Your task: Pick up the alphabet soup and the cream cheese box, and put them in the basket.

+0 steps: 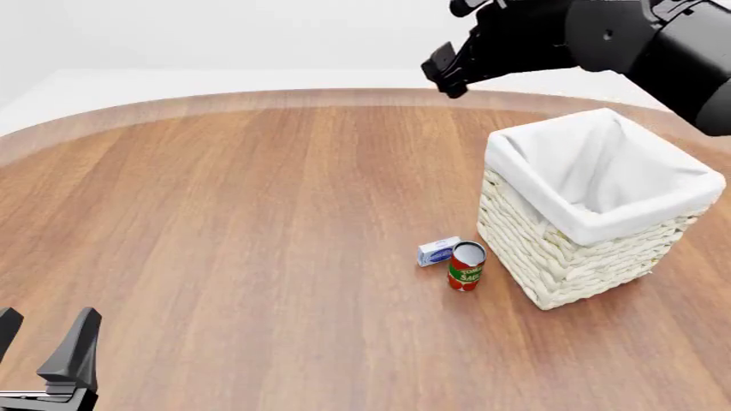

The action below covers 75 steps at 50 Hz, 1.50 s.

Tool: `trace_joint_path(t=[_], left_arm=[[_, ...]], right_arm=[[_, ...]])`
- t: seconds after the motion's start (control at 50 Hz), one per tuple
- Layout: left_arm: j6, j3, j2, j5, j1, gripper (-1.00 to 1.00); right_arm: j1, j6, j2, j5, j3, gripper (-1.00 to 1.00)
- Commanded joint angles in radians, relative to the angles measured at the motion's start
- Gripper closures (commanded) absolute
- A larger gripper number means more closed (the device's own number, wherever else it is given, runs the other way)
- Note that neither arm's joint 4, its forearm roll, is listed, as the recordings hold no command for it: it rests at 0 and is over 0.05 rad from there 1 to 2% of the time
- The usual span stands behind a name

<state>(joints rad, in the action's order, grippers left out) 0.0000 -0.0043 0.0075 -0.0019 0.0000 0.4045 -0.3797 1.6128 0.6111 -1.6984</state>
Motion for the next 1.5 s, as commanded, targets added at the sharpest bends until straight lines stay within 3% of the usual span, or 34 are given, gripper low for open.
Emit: trace_joint_path(t=[0.02, 0.18, 0.28, 0.48, 0.74, 0.76, 0.8, 1.08, 1.24, 1.5], left_arm=[[0.0, 0.0, 0.0, 0.0, 0.0, -1.0], [0.0, 0.0, 0.0, 0.0, 0.0, -1.0], [0.0, 0.0, 0.0, 0.0, 0.0, -1.0], [0.0, 0.0, 0.0, 0.0, 0.0, -1.0], [0.0, 0.0, 0.0, 0.0, 0.0, -1.0], [0.0, 0.0, 0.0, 0.0, 0.0, -1.0], [0.0, 0.0, 0.0, 0.0, 0.0, -1.0], [0.0, 0.0, 0.0, 0.0, 0.0, -1.0], [0.0, 0.0, 0.0, 0.0, 0.0, -1.0], [0.0, 0.0, 0.0, 0.0, 0.0, -1.0]], right_arm=[[0.045, -0.058, 0.092, 0.098, -0.135, -1.0], [0.066, -0.081, 0.14, 0.144, -0.201, -1.0], [0.078, -0.126, 0.159, 0.174, -0.208, -1.0], [0.11, -0.147, 0.208, 0.255, -0.301, -1.0], [0.164, -0.171, 0.295, 0.413, -0.459, -1.0], [0.176, -0.15, 0.305, 0.44, -0.476, -1.0], [0.189, -0.156, 0.298, 0.443, -0.462, -1.0], [0.191, -0.214, 0.411, 0.595, -0.65, -1.0], [0.178, -0.267, 0.416, 0.608, -0.602, -1.0], [0.172, -0.296, 0.419, 0.608, -0.546, -1.0]])
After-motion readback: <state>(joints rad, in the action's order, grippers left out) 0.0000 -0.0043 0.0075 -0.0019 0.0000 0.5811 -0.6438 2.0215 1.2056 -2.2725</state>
